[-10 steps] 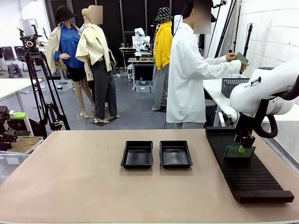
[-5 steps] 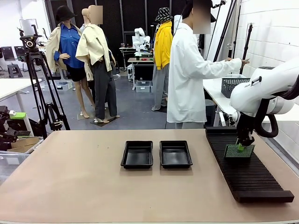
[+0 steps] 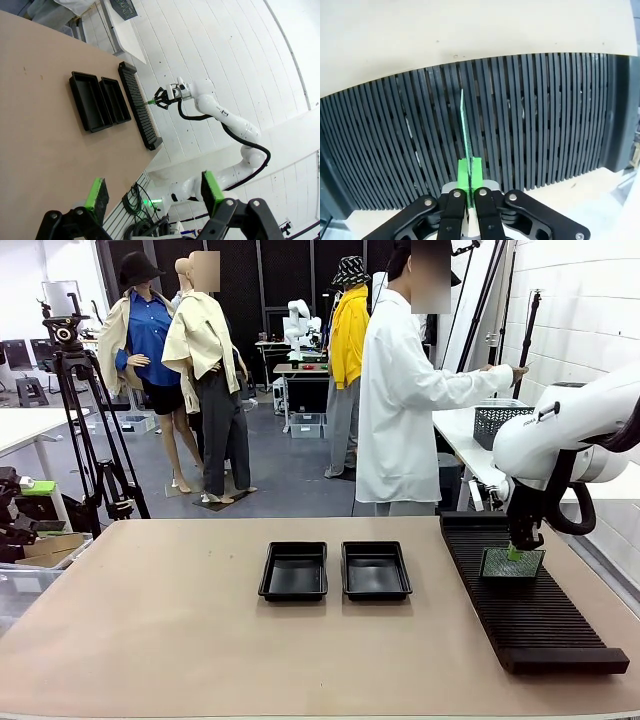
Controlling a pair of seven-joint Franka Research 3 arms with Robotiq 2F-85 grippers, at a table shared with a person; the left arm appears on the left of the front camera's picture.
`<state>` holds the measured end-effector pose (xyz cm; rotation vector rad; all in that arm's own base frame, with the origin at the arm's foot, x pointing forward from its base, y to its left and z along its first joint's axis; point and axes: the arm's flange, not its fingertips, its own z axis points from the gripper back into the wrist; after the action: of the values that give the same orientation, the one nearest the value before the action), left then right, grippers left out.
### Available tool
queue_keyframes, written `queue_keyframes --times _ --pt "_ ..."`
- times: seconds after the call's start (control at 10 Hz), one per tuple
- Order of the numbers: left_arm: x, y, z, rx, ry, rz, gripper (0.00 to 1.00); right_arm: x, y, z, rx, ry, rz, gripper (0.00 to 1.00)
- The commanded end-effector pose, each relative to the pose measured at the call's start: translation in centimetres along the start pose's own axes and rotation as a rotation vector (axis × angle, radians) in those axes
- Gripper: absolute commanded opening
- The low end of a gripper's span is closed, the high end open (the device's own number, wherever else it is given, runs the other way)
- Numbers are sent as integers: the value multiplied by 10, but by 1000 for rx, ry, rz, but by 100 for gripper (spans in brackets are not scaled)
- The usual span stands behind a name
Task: Inspect and transfer BCBs to ESD trays.
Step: Pick up the Blank PCB from the PCB Rack and place it in the left ESD tray.
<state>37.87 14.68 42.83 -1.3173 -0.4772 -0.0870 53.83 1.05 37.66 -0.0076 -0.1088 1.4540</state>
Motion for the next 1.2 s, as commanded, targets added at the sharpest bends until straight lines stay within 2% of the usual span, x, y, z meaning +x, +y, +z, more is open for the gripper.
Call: queue_keyframes --times 0.0,0.8,1.1 --pt "0 -2 1 1 -8 10 98 2 -9 -1 23 6 -6 0" --pt "0 -2 1 1 -8 10 98 -1 -15 2 33 0 -11 0" --pt "0 -2 1 1 -8 10 98 -8 -9 36 39 -24 -20 0"
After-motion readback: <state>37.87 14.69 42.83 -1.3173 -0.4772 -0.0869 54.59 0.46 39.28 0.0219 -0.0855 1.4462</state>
